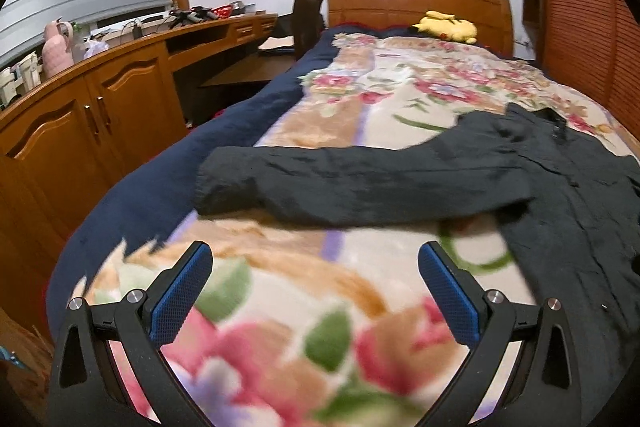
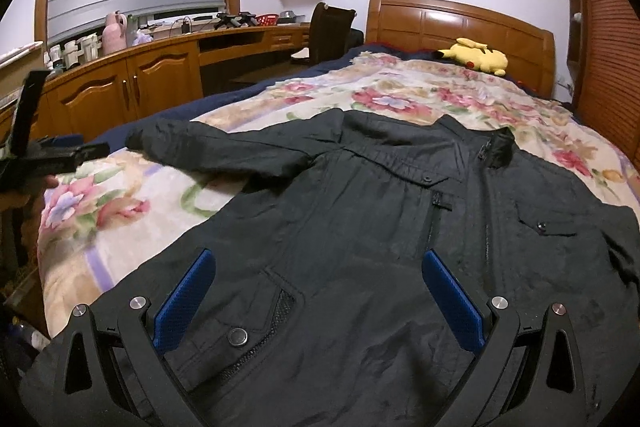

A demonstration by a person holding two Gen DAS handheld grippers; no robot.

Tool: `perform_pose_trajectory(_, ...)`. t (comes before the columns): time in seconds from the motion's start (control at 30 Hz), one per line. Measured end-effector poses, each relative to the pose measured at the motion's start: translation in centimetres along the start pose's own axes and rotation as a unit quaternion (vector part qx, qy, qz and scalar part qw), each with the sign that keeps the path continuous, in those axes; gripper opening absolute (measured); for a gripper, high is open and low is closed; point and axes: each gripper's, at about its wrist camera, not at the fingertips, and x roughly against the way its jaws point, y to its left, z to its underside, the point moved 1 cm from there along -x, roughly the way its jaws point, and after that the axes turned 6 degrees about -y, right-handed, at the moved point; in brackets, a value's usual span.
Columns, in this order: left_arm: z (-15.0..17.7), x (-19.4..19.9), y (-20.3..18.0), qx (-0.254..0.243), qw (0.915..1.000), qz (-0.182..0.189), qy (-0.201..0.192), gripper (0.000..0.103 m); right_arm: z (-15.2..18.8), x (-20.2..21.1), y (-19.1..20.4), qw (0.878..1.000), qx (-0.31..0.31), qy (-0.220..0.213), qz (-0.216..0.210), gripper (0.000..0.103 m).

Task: Fold large clothes
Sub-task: 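Move the left tool to the jacket sleeve nearest it and grasp the cuff, then lift the sleeve with the left tool and fold it across the jacket body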

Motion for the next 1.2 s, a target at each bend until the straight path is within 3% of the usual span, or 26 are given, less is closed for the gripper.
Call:
perform_pose_trajectory(0.17, -1.0, -2.7, 2.6, 0.015, 0.9997, -0.009, 0.015, 0.095, 0.0, -0.3, 1.6, 1.0, 0.014, 0.005, 0.009, 0.103)
perform_pose_trajectory(0.27, -2.0, -4.0, 4.3, 0.033, 0.9991, -0.014, 0.02, 0.086, 0.3, 0.0, 2.0, 1.0, 0.02, -0.002, 0.015, 0.103)
perform_pose_trajectory(0.47, -3.3, -6.6, 6.6, 0.045, 0.9981, -0.033, 0.027, 0.085, 0.6, -0.3, 2.5, 0.999, 0.027, 0.001, 0.019, 0.103)
perform_pose_trajectory(0.8, -2.8, -11.7, 10.0, 0.091, 0.9923, -0.05, 0.067, 0.085, 0.9, -0.4, 2.6, 0.999, 0.03, 0.005, 0.016, 0.103)
perform_pose_trajectory(1.1, -1.6, -14.9, 10.0, 0.103, 0.986, -0.029, 0.128, 0.085, 1.0, -0.3, 2.6, 0.999, 0.033, 0.006, 0.016, 0.103)
perform_pose_trajectory(1.2, -0.9, -15.3, 9.7, 0.114, 0.9828, 0.003, 0.145, 0.06, 1.0, -0.5, 2.7, 0.999, 0.035, 0.011, 0.016, 0.103)
